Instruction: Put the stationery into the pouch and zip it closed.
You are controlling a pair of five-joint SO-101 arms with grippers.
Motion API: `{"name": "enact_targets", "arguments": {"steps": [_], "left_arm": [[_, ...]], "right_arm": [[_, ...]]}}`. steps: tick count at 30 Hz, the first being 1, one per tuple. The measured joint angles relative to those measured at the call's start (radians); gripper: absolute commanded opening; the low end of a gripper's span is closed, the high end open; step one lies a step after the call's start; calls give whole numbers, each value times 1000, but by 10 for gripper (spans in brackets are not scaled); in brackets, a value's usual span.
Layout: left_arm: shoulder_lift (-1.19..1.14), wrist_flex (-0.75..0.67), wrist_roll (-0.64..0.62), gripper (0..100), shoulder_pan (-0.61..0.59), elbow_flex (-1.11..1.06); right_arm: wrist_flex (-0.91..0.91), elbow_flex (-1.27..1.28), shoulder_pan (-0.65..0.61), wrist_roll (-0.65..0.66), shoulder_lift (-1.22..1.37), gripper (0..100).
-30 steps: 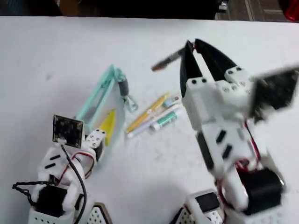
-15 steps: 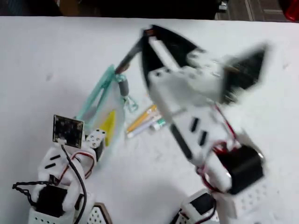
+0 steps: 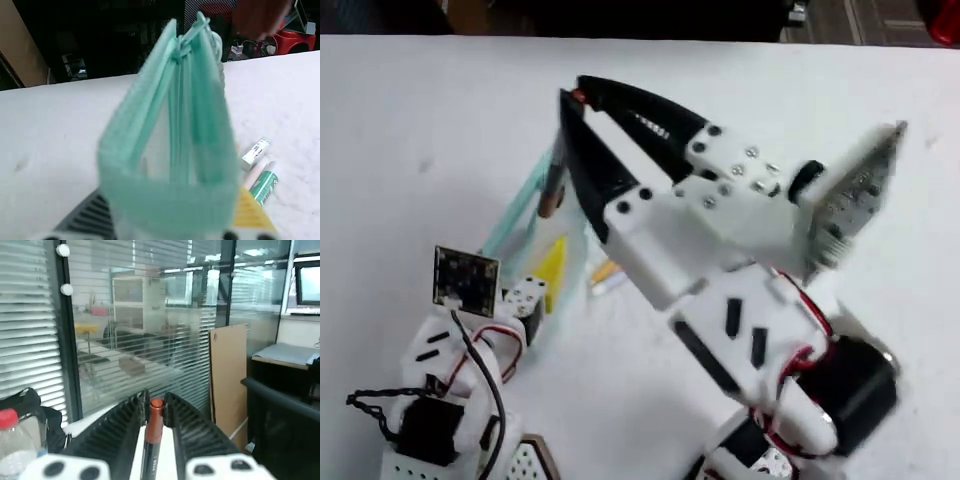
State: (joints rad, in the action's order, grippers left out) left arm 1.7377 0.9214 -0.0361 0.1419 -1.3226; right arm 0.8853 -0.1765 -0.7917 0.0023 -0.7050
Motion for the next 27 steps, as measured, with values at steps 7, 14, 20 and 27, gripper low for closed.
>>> {"name": "enact_targets", "arguments": {"steps": [7,14,20,27], "left_arm": [[-2,2,0,200,0,0],[-3,2,2,200,0,0],[-2,2,2,200,0,0],[-2,2,2,200,0,0]], "right_arm": [[-29,-9,-43,0,103,16],[-17,-35,-55,-2,127,16],[2,-161,-66,-2,189,16],[77,-201,-66,-2,287,16]]}}
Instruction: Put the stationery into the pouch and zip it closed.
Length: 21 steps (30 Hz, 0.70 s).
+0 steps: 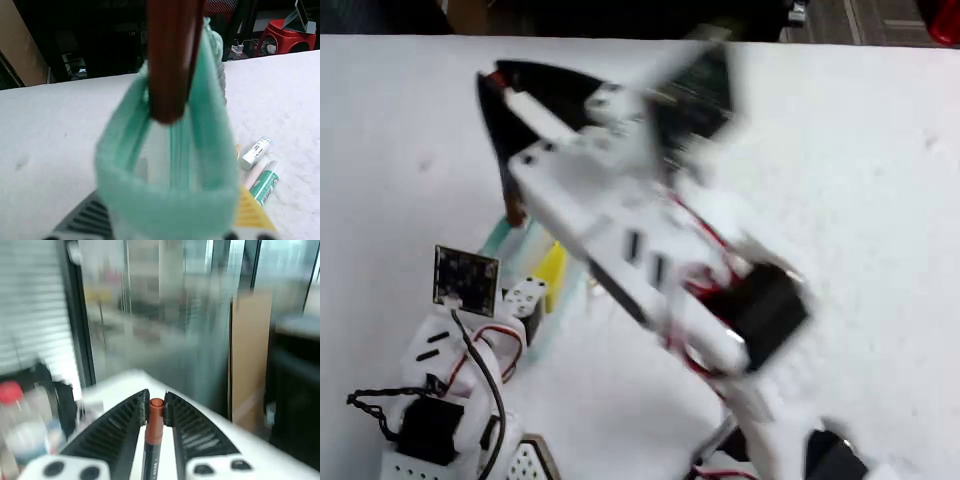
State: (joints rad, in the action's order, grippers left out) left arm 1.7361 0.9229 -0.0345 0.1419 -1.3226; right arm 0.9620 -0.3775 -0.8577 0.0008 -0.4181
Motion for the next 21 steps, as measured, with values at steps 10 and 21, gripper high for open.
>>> {"name": "enact_targets", "arguments": {"steps": [10,21], "left_arm": [[0,0,0,200,0,0],[2,0,0,200,0,0]], "right_arm": [[236,-2,-2,2,5,311],[273,-8,130,2,6,280]]}}
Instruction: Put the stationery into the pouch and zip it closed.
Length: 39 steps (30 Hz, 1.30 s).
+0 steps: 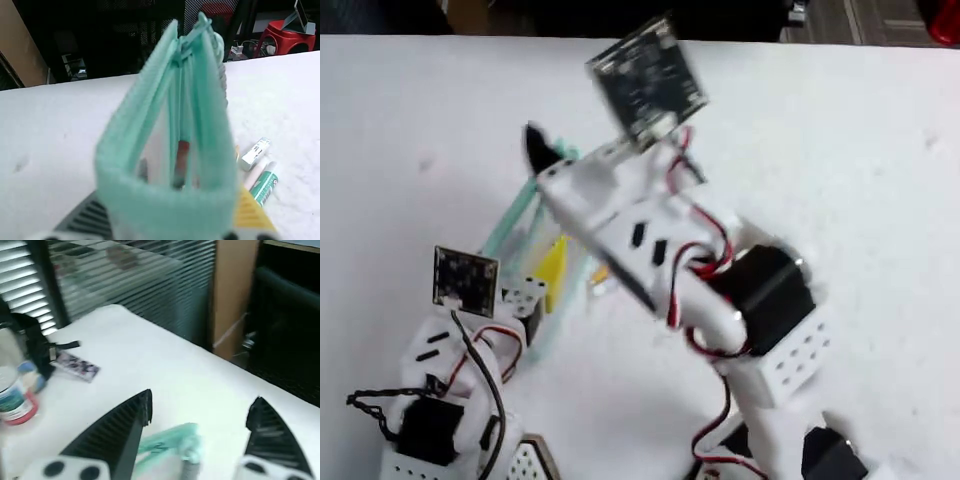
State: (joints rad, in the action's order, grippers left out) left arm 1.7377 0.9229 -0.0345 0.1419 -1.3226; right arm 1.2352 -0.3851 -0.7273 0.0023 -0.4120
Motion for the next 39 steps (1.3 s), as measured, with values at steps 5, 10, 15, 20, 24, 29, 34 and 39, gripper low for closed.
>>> {"name": "enact_targets", "arguments": {"steps": [5,10,15,20,24,29,34,39], "left_arm": [[0,0,0,200,0,0],[0,0,0,200,0,0],[0,0,0,200,0,0],[0,0,0,199,0,0],[0,0,0,199,0,0],[6,0,0,199,0,-11],[6,0,0,199,0,-23],[6,0,0,199,0,-23]], "right_arm": [[37,52,190,0,12,280],[37,212,390,-124,100,280],[37,339,450,-267,230,280],[-86,420,393,-377,393,280],[-215,440,351,-456,537,280],[-253,440,307,-512,646,279],[-301,453,255,-520,661,279],[-358,471,249,-520,735,279]]}}
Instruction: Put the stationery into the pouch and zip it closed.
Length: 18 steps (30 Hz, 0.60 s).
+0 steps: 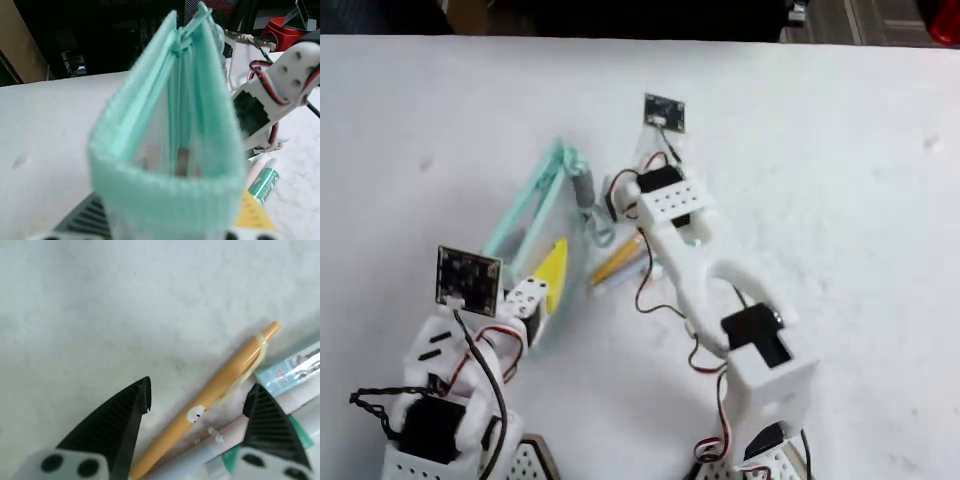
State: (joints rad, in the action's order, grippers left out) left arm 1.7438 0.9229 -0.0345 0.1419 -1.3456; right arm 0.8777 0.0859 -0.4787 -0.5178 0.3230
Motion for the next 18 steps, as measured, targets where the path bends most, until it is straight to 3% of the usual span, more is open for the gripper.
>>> {"name": "enact_targets", "arguments": {"steps": [5,10,18], "left_arm": [[0,0,0,199,0,0],[0,0,0,199,0,0],[0,0,0,199,0,0]], "right_arm": [[-57,0,31,-2,81,269],[-75,0,71,-3,101,121],[-69,-11,104,-3,135,47]]}}
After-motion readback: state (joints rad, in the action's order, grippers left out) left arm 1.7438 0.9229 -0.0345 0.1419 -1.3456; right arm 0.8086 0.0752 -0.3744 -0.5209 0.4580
